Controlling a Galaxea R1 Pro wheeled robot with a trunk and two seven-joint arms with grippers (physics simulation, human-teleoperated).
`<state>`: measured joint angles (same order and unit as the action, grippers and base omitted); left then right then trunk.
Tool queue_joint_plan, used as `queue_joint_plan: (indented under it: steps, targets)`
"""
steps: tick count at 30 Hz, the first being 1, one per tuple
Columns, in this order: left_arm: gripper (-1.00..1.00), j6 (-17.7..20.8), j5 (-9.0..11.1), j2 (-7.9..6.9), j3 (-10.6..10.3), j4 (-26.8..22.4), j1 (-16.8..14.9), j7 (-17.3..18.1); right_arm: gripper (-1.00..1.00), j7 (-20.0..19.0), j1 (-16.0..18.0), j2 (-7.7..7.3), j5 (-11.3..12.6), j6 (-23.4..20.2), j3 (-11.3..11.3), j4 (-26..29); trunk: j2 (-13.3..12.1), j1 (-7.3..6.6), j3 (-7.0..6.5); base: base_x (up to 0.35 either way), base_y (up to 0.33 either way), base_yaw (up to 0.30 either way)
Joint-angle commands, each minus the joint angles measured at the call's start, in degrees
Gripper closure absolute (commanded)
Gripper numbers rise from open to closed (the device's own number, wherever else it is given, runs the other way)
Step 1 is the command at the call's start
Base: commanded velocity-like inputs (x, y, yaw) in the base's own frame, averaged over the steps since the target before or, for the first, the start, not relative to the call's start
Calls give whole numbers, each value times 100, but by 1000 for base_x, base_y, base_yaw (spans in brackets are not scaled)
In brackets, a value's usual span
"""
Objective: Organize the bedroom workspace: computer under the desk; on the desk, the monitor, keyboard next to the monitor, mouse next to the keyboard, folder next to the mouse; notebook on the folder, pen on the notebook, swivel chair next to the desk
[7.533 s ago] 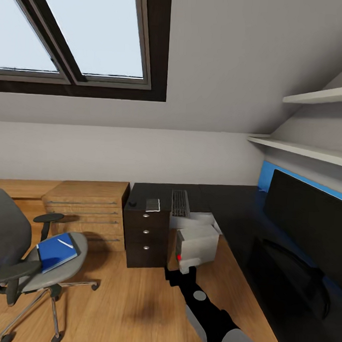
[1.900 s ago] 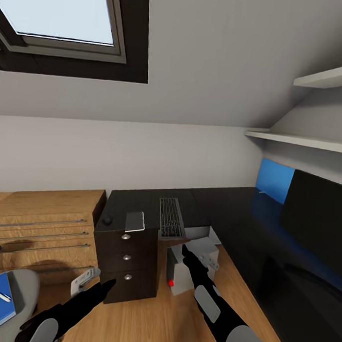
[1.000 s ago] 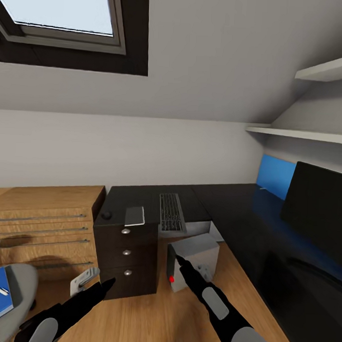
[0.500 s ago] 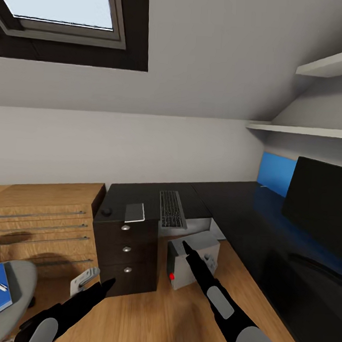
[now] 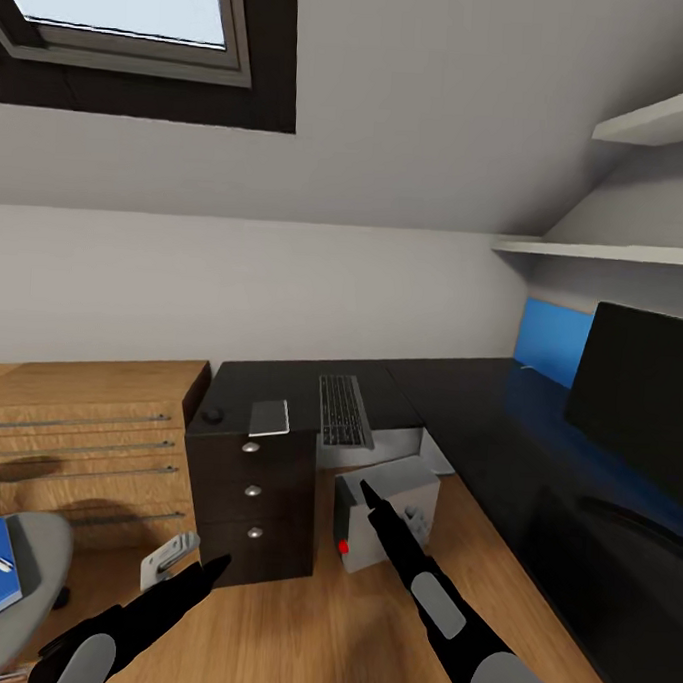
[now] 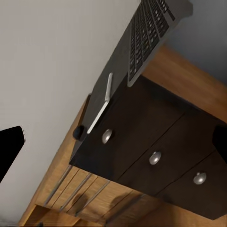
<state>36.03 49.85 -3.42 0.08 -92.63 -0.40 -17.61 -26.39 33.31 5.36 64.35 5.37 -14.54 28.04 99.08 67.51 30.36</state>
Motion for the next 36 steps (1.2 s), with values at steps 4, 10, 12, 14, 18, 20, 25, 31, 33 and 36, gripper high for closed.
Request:
queue_joint_plan:
  steps: [4, 10, 12, 14, 18, 20, 25, 31, 33, 36]
  targets:
    - [-100, 18, 67, -2, 1, -9, -4, -50, -100, -95, 2, -7, 60, 28, -52, -9, 165, 88, 79, 0, 0, 0]
    - [-100, 18, 61, -9, 1, -9, -4, -50, -100, -134, 0, 5, 61, 49, -56, -12, 406, 220, 186, 0, 0, 0]
    - [-100, 18, 60, -9, 14, -9, -4, -50, -100, -137, 0, 3, 60, 51, -52, -11, 486, 264, 222, 0, 0, 0]
    - [-100, 18, 60, -9, 20, -9, -4, -50, -100, -138, 0, 0, 60, 51, -47, -10, 566, 308, 258, 0, 0, 0]
    - [-100, 18, 60, -9, 26, -9, -4, -50, -100, -138, 0, -6, 58, 57, -42, -12, 727, 396, 330, 0, 0, 0]
    - [-100, 18, 60, -9, 27, -9, -4, -50, -100, -138, 0, -7, 56, 63, -41, -11, 807, 439, 366, 0, 0, 0]
    - [-100, 18, 60, -9, 27, -9, -4, -50, -100, -124, 0, -1, 59, 69, -40, -14, 1007, 549, 456, 0, 0, 0]
    - [-100, 18, 60, -9, 20, -9, -4, -50, -100, -103, 0, 0, 96, 36, -19, -17, 1208, 659, 545, 0, 0, 0]
    - [-100, 18, 57, -9, 20, -9, -4, -50, -100, -103, 0, 0, 102, 27, -14, -17, 1208, 659, 545, 0, 0, 0]
    - [-100, 20, 56, -9, 21, -9, -4, -51, -100, -99, 0, 1, 124, 16, -9, -18, 1208, 659, 545, 0, 0, 0]
